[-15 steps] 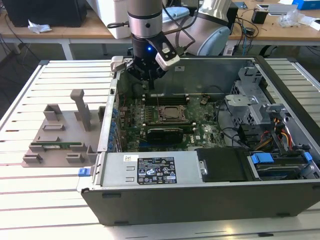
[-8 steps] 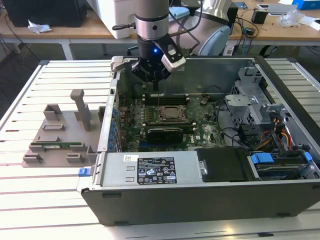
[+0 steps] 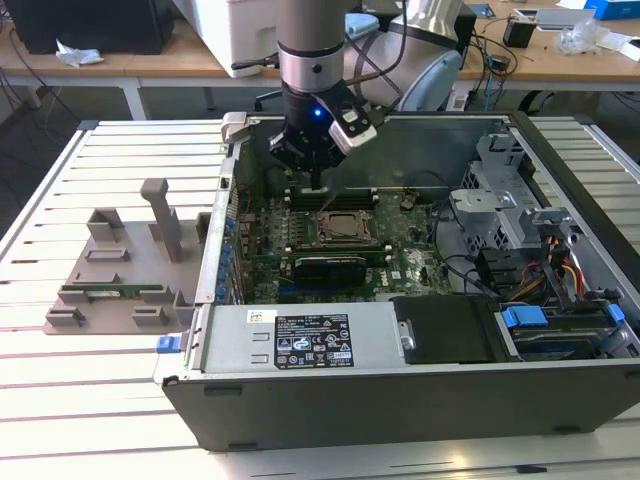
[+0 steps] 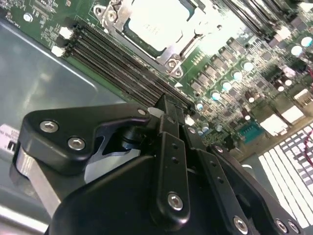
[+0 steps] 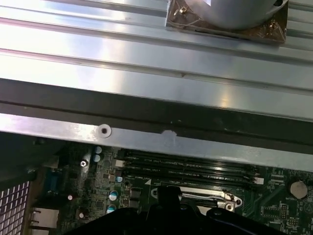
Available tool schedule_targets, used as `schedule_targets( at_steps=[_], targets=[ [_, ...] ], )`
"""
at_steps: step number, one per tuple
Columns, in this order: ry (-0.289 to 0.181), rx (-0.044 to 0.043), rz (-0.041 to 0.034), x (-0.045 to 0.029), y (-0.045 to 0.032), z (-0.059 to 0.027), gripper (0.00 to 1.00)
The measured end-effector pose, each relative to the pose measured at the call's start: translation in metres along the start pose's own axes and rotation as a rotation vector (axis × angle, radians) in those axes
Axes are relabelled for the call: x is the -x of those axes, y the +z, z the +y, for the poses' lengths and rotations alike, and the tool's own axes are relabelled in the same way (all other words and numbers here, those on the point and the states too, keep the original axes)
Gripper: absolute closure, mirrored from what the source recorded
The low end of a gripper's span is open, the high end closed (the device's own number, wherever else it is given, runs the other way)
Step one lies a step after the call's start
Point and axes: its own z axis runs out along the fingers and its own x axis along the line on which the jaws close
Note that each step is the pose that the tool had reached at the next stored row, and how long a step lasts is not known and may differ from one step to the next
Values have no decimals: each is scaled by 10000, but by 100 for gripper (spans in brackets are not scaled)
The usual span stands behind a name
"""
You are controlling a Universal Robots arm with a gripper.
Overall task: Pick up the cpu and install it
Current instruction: 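Install the first cpu locking lever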
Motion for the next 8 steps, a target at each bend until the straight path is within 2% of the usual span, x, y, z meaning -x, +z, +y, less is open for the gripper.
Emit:
schedule_targets(
  at_steps=[1, 4, 6, 8],
  targets=[
    [2, 3, 19, 13, 71, -8, 89],
    [4, 6, 46, 54, 140, -20, 89],
    [10, 13, 93, 108, 209, -32, 89],
    [12, 17, 134, 148, 245, -40, 89]
  ],
)
